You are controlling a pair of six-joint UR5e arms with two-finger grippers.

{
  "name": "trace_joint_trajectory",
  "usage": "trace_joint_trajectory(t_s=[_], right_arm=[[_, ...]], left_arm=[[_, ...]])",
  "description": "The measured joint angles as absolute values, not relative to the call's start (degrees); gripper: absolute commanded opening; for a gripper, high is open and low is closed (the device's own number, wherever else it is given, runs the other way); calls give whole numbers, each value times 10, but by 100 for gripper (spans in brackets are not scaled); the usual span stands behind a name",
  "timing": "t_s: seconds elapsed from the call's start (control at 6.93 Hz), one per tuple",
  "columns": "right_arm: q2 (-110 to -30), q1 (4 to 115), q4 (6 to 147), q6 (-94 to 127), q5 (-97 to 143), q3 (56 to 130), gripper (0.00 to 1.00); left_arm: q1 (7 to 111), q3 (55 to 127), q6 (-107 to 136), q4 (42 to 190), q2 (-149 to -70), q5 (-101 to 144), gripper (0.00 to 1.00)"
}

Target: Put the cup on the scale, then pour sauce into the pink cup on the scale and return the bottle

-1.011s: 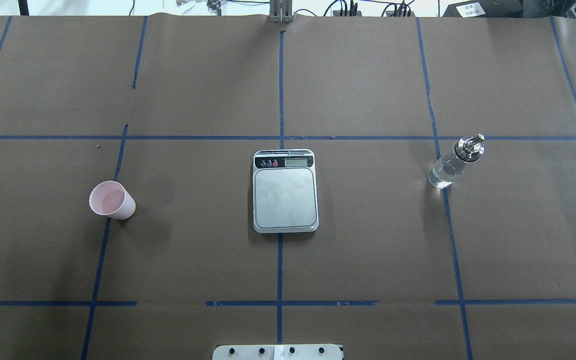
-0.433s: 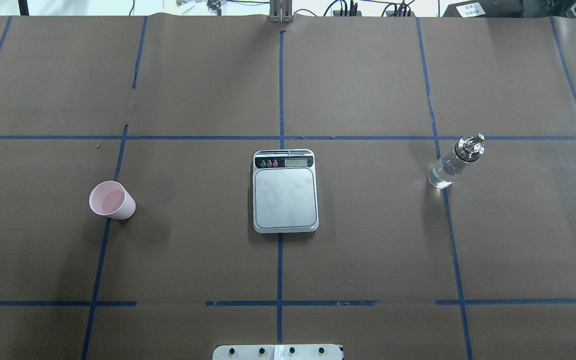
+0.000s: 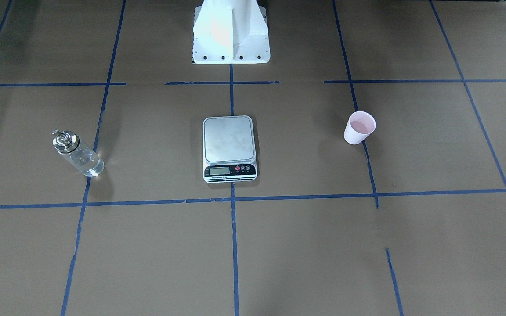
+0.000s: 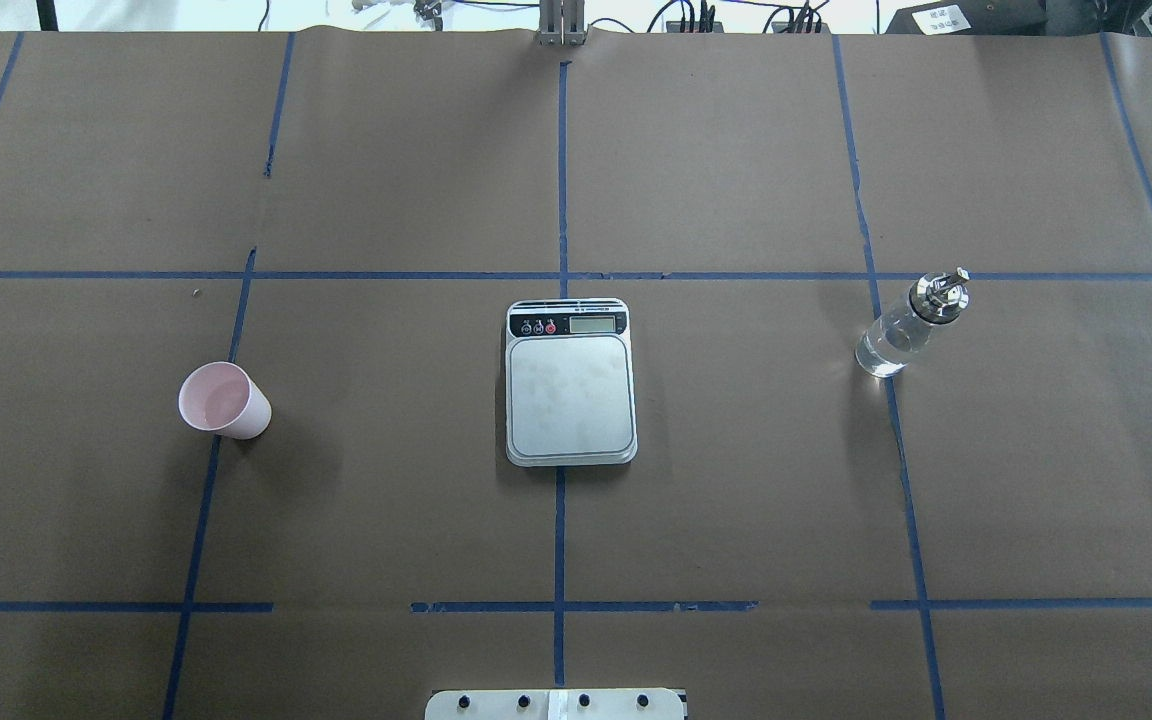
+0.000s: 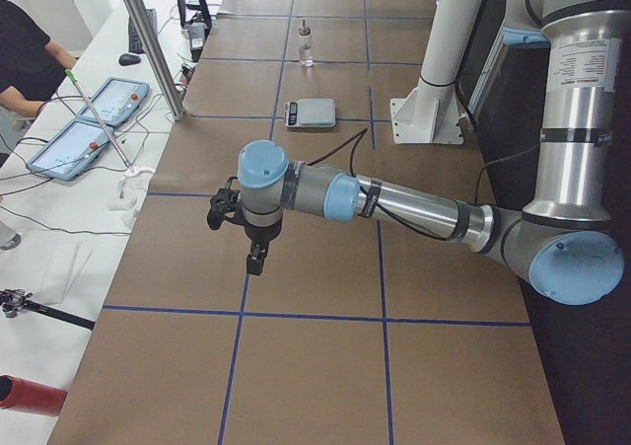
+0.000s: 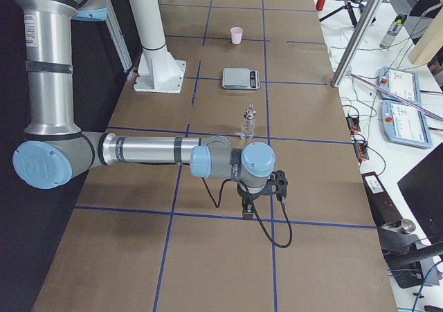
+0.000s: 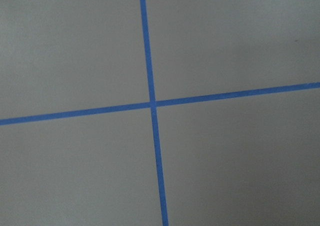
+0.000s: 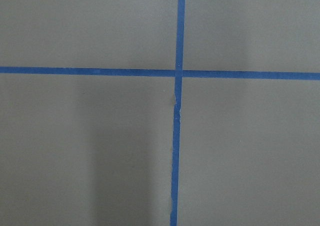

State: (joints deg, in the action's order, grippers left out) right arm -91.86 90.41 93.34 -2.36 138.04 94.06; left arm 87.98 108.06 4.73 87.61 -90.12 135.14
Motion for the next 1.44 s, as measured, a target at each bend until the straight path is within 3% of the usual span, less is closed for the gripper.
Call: trace_joint_trajectory(t_s=[0.29,0.43,1.01,1.44], right_arm=[[-922,908,933,-23,1382,952,100],[-923,911,933,-23,1382,959,100],[-925,912,934,-24,1383,966,100],[-930,912,933,-26,1383,967,100]], left_arm=[[838,1194,148,857,-905,1353,100],[817,1215,174,868,-911,1355,100],[704,1187,292,988,-941,1377,100],[580,1170,465,1001,-962,1246,100]])
